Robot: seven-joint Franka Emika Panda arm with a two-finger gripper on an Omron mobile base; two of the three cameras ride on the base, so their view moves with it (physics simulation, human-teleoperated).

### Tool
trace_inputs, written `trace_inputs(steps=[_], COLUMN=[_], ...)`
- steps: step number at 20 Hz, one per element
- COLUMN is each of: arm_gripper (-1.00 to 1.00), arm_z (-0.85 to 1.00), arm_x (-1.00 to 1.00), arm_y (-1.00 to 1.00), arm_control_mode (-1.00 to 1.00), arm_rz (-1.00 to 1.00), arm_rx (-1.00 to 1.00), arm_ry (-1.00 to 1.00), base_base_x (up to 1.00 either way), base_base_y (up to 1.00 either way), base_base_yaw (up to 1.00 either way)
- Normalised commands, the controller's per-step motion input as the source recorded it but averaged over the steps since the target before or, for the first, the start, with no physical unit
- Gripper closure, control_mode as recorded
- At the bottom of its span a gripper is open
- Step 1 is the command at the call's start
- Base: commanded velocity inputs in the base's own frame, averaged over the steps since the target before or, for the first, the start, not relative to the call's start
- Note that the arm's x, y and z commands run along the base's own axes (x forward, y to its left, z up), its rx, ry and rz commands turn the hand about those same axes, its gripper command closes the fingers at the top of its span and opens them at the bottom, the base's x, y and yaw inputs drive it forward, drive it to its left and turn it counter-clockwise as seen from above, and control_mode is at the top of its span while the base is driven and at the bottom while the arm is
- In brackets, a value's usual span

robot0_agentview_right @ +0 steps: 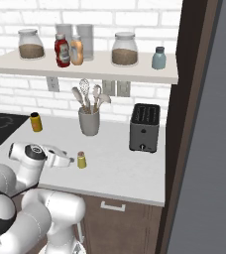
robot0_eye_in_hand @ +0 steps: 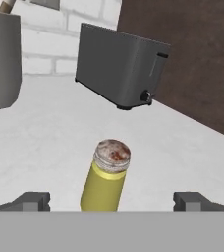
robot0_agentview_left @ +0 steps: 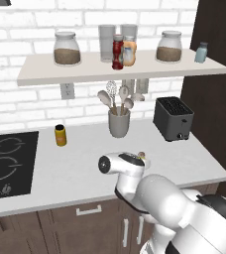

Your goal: Put the shaker and condiment bottle from the counter next to their counterparts in the cabinet.

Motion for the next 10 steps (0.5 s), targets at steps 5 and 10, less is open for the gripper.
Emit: trace_inputs(steps=[5,10], arm_gripper=[-1.00,-1.00], arm_z=[-0.06,-0.14], arm_x=[0.04,0.02], arm_y=[-0.20,-0.18], arm_control_mode=[-1.00,-1.00], arm_rz=[0.04,0.04], arm_rx=[0.02,0.02], arm_ry=[0.00,0.00], base_base_x=[0.00,0.00], base_base_y=[0.00,0.00], base_base_yaw=[0.00,0.00])
